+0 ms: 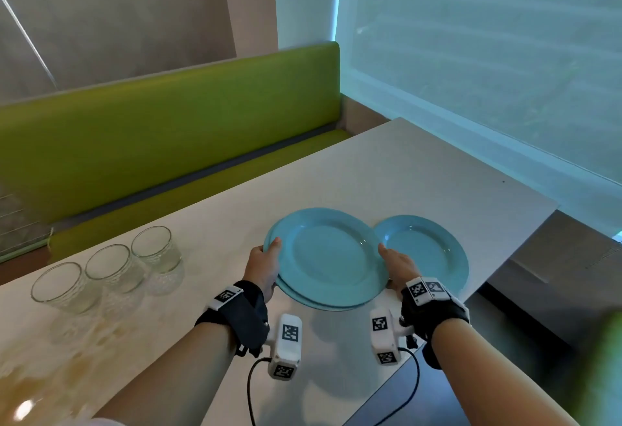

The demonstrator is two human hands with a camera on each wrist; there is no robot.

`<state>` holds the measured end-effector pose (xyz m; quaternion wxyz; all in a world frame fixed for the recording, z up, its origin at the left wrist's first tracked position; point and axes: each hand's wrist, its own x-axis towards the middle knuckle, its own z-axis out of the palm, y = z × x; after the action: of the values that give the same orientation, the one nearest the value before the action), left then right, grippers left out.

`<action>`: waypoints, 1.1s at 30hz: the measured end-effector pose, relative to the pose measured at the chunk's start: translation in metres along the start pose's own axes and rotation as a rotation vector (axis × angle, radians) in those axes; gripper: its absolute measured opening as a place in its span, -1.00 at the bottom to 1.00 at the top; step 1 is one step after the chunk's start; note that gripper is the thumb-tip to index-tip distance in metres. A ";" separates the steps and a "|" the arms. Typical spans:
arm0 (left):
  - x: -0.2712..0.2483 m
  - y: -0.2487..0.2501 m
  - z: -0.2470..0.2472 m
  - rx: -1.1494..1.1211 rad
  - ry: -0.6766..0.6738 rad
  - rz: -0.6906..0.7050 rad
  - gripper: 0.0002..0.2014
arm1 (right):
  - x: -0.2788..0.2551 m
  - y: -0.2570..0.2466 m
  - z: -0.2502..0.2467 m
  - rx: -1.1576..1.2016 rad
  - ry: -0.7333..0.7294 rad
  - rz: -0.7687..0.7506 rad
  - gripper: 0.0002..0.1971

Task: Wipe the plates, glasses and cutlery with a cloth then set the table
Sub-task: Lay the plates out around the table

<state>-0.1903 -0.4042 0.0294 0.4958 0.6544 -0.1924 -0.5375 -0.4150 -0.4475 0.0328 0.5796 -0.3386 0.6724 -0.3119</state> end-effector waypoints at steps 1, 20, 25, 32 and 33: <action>-0.003 -0.002 -0.006 0.012 0.009 0.010 -0.62 | -0.008 0.003 0.003 0.018 -0.021 -0.001 -0.78; -0.104 0.021 -0.175 0.059 0.533 0.277 -0.51 | -0.119 0.117 0.062 0.304 0.098 0.155 -0.70; -0.118 0.009 -0.196 0.086 0.519 0.259 -0.51 | -0.132 0.131 0.077 0.220 0.113 0.166 -0.76; -0.127 -0.004 -0.206 0.072 0.475 0.232 -0.58 | -0.142 0.144 0.083 0.101 0.069 0.262 -0.57; -0.127 -0.005 -0.206 0.070 0.469 0.229 -0.57 | -0.145 0.143 0.083 0.056 0.064 0.266 -0.56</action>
<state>-0.0521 -0.2112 0.0758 0.5615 0.7518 -0.1635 -0.3046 -0.3320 -0.2491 -0.0118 0.6033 -0.2200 0.7206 -0.2614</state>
